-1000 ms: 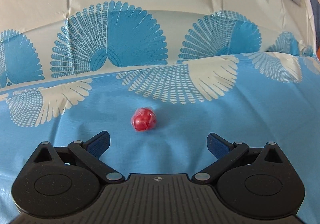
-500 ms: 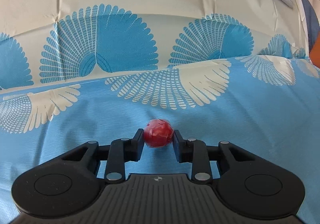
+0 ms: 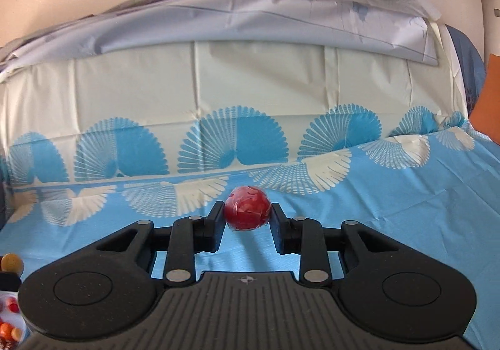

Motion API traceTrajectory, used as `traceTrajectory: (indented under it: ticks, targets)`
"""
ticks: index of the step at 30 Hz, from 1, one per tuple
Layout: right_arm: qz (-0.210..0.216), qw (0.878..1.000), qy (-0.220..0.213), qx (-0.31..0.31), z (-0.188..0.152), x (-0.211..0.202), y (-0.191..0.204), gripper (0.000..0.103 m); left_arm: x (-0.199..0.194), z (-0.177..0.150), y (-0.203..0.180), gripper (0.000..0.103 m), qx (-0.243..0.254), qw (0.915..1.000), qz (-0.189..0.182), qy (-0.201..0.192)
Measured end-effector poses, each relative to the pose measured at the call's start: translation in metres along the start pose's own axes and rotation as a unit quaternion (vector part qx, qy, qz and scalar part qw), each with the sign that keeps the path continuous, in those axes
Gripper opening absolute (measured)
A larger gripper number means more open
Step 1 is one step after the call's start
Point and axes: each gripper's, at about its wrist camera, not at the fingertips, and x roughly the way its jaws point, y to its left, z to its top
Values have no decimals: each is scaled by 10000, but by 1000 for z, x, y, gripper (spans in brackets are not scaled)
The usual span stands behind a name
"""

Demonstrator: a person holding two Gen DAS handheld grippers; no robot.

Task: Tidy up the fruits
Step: 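Carry the longan and red fruit over the plate and open both tools to release them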

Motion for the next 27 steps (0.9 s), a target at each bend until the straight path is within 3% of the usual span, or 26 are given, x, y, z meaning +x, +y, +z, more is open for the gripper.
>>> traceTrajectory:
  ticks: [7,13,19,27]
  targets:
    - [561,9973,2,-482,-12,-114,87,32,-120,-48,33,25,-374,9984,407,-98]
    - [1374,9860,361,-875,-41,-189,160,32,-194,-100,53,25,-643,9949,782,3]
    - [1881,9737,730,-1063,-70,-237,211,32,-238,-152,65,26,-1006,9895,1029,152]
    - [2118,9589,1081,-1545,-102,-268,257,32,-265,-193,77,25,-1305,9840,1207,122]
